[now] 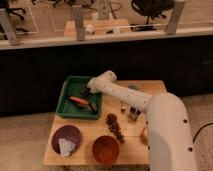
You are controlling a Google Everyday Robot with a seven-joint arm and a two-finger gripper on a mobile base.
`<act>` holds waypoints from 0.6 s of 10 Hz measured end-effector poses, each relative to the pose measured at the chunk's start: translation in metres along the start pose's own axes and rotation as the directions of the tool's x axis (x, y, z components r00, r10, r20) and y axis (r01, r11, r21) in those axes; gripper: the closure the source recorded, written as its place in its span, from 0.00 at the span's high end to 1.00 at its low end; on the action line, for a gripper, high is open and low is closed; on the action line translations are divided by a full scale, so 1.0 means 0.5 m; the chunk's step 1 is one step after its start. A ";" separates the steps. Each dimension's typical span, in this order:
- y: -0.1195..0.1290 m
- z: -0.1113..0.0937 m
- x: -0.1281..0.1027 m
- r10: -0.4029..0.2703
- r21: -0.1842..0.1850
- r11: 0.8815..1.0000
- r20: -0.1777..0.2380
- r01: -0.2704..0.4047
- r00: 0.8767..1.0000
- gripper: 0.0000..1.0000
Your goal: Wipe tray with eraser
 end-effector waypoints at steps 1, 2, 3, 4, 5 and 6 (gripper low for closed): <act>0.000 0.001 0.007 0.005 0.000 1.000 -0.005 -0.005 1.000 0.15; -0.004 0.005 0.011 0.008 0.002 1.000 -0.007 -0.008 1.000 0.15; -0.009 0.010 0.012 0.005 0.004 1.000 -0.006 -0.005 1.000 0.15; -0.019 0.018 0.008 -0.001 0.010 1.000 0.000 0.001 1.000 0.15; -0.027 0.028 0.000 -0.006 0.014 1.000 0.009 0.006 1.000 0.15; -0.038 0.037 -0.012 -0.012 0.019 1.000 0.021 0.012 1.000 0.15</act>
